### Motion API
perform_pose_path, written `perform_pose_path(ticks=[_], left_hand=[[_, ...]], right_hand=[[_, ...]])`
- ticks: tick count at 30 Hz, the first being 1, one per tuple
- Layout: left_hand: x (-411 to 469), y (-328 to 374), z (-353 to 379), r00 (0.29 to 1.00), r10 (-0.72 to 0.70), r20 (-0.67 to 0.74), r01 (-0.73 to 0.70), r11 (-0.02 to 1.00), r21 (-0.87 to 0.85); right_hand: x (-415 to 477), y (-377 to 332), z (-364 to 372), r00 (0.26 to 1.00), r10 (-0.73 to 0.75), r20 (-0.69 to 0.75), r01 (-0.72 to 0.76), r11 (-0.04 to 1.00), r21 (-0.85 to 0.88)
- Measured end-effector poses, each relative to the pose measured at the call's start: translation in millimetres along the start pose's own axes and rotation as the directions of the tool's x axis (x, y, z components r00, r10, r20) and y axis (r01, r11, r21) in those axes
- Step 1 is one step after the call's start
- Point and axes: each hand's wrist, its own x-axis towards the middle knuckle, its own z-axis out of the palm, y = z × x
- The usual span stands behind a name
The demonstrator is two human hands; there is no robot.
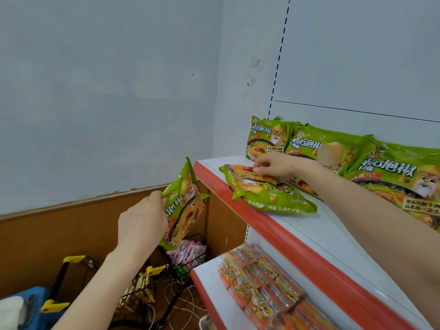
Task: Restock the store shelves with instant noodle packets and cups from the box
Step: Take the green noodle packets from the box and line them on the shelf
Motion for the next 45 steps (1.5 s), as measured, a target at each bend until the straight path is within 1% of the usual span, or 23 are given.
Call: perform_pose_path(ticks=[5, 8, 13, 17, 24, 27, 31, 34, 37, 40, 43, 44, 45], left_hand=[[6.0, -6.1, 7.2, 1.000, 0.015, 0.001, -0.015, 1.000, -0.018], [12.0, -9.4, 7.8, 0.999, 0.032, 0.007, -0.032, 0.999, -0.037], [19.1, -13.8, 7.5, 0.997, 0.070, 0.045, -0.067, 0.996, -0.062], [21.7, -19.6, 13.1, 0.995, 0.081, 0.061, -0.077, 0.995, -0.064], [24.9, -25.4, 17.7, 0.997, 0.051, 0.064, -0.044, 0.994, -0.103], [25.4, -28.0, 13.9, 0.997, 0.059, 0.056, -0.051, 0.991, -0.123], [25.5, -31.3, 12.0, 0.994, 0.077, 0.081, -0.067, 0.990, -0.123], [24.4, -32.3, 11.4, 0.993, 0.077, 0.091, -0.064, 0.988, -0.138], [22.7, -33.5, 16.5, 0.994, 0.064, 0.085, -0.053, 0.990, -0.129], [21.1, -32.0, 16.9, 0.994, 0.044, 0.100, -0.031, 0.992, -0.124], [19.5, -32.4, 16.0, 0.992, 0.051, 0.112, -0.035, 0.989, -0.145], [18.9, -33.1, 15.5, 0.992, 0.052, 0.116, -0.035, 0.989, -0.147], [18.4, -33.6, 14.8, 0.991, 0.049, 0.121, -0.031, 0.989, -0.142]], right_hand=[[-8.1, 4.2, -8.4, 0.981, 0.038, -0.192, -0.027, 0.998, 0.058], [-13.8, 7.1, -20.0, 0.959, 0.058, -0.276, -0.049, 0.998, 0.041], [-22.0, 10.9, -35.6, 0.880, 0.131, -0.456, -0.091, 0.990, 0.109], [-25.8, 6.9, -39.9, 0.846, 0.153, -0.511, -0.123, 0.988, 0.092], [-24.8, 2.8, -37.0, 0.843, 0.182, -0.507, -0.177, 0.983, 0.058], [-25.2, -0.1, -36.8, 0.839, 0.206, -0.504, -0.189, 0.978, 0.084], [-26.0, -6.8, -34.7, 0.825, 0.250, -0.507, -0.213, 0.968, 0.132], [-27.7, -9.7, -26.3, 0.838, 0.324, -0.440, -0.260, 0.945, 0.200], [-29.3, -7.1, -11.6, 0.856, 0.402, -0.325, -0.337, 0.911, 0.239], [-30.8, -3.4, 1.5, 0.845, 0.481, -0.234, -0.427, 0.870, 0.246], [-33.3, -4.9, 3.3, 0.843, 0.523, -0.127, -0.502, 0.849, 0.165], [-31.4, -4.0, 1.3, 0.840, 0.527, -0.129, -0.516, 0.849, 0.113], [-29.1, -3.5, -1.8, 0.843, 0.511, -0.168, -0.511, 0.858, 0.046]])
